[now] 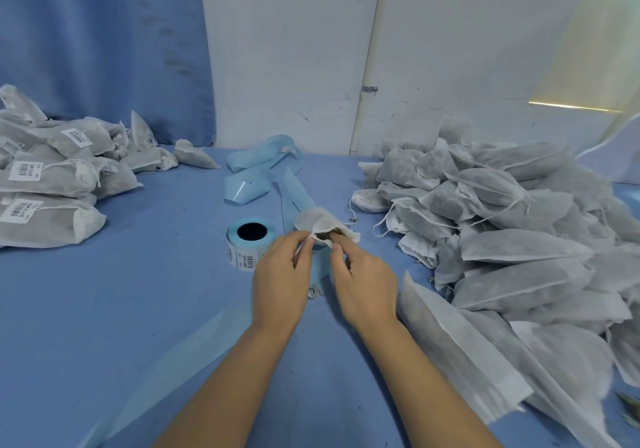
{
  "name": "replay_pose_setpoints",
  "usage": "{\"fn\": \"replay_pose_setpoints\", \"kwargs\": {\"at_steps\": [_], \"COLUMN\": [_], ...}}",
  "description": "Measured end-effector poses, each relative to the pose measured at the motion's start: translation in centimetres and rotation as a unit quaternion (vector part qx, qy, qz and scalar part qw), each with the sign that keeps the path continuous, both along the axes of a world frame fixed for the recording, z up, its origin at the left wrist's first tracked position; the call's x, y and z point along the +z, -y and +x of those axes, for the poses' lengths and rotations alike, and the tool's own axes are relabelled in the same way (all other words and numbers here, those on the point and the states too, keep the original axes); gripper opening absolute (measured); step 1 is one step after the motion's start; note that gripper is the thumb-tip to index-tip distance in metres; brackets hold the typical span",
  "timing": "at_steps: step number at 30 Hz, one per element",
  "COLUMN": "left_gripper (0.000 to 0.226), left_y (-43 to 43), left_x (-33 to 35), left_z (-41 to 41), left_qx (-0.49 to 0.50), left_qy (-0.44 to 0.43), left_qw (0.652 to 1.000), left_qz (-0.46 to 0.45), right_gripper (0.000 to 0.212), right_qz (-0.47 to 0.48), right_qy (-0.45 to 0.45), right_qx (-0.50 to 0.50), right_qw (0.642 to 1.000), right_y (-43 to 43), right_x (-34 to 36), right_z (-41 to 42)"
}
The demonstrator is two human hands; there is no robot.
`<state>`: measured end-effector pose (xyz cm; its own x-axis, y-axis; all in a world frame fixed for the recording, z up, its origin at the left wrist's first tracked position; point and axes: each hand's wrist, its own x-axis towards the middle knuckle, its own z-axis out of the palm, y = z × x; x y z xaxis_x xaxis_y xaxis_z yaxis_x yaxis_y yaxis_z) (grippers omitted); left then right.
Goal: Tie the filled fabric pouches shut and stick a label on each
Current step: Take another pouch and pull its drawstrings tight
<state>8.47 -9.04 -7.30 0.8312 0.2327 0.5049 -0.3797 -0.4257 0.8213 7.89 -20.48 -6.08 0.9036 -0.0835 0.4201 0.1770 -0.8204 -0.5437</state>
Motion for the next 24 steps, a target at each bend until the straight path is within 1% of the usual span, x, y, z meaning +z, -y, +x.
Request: {"fn": "replay_pose_setpoints", "kwargs": {"at_steps": [1,2,3,5,6,7,9,10,11,12,14,16,20,22,24], "left_gripper": [0.012,0.012,0.012,0.012,0.013,0.015,0.015,0.015,0.017,0.019,0.025,0.032,0.036,0.037,0.036], "left_y": [-0.1,-0.1,-0.1,0.0,0.1,0.1,0.0,0.0,0.0,0.0,-0.1,-0.1,-0.2,-0.1,0.2], "left_x": [0.0,0.0,0.0,0.2,0.3,0.4,0.5,0.6,0.6,0.7,0.7,0.8,0.9,1.1,1.3], "left_z": [0.0,0.1,0.0,0.0,-0.1,-0.1,-0.1,-0.2,-0.3,-0.4,-0.5,-0.7,-0.6,-0.7,-0.7], "left_qx": [-0.002,-0.005,-0.007,-0.009,-0.011,-0.012,-0.020,-0.026,-0.033,-0.042,-0.069,-0.103,-0.116,-0.107,-0.074], "left_qy": [-0.003,-0.006,-0.007,-0.007,-0.008,-0.011,-0.019,-0.023,-0.024,-0.024,-0.024,-0.035,-0.062,-0.059,-0.054], "left_qw": [1.000,1.000,1.000,1.000,1.000,1.000,0.999,0.999,0.999,0.999,0.997,0.993,0.987,0.989,0.993], "left_qz": [-0.006,-0.013,-0.017,-0.018,-0.020,-0.024,-0.027,-0.024,-0.022,-0.024,-0.031,-0.045,-0.090,-0.087,-0.079], "right_gripper": [0.028,0.028,0.026,0.021,0.028,0.037,0.051,0.055,0.054,0.049,0.033,0.020,0.007,0.007,0.010], "right_qz": [0.003,0.031,0.087,0.206,0.230,0.229,0.198,0.201,0.231,0.286,0.407,0.481,0.535,0.565,0.597], "right_qy": [-0.003,0.009,0.031,0.084,0.090,0.070,-0.027,-0.073,-0.104,-0.122,-0.137,-0.144,-0.169,-0.179,-0.183], "right_qx": [0.012,0.024,0.036,0.064,0.077,0.089,0.095,0.098,0.108,0.125,0.160,0.169,0.155,0.151,0.146], "right_qw": [1.000,0.999,0.995,0.973,0.966,0.967,0.975,0.972,0.961,0.942,0.889,0.848,0.813,0.791,0.767], "right_y": [-0.1,-0.1,-0.3,-0.6,-0.8,-1.0,-1.5,-1.7,-1.9,-2.0,-2.1,-1.9,-1.3,-1.2,-1.2], "right_x": [0.0,-0.1,-0.1,0.1,0.2,0.2,0.1,0.1,0.1,0.2,0.3,0.5,0.7,0.8,0.9], "right_z": [0.0,0.0,-0.1,-0.3,-0.4,-0.5,-0.5,-0.5,-0.4,-0.4,-0.2,-0.1,0.0,0.1,0.2]}}
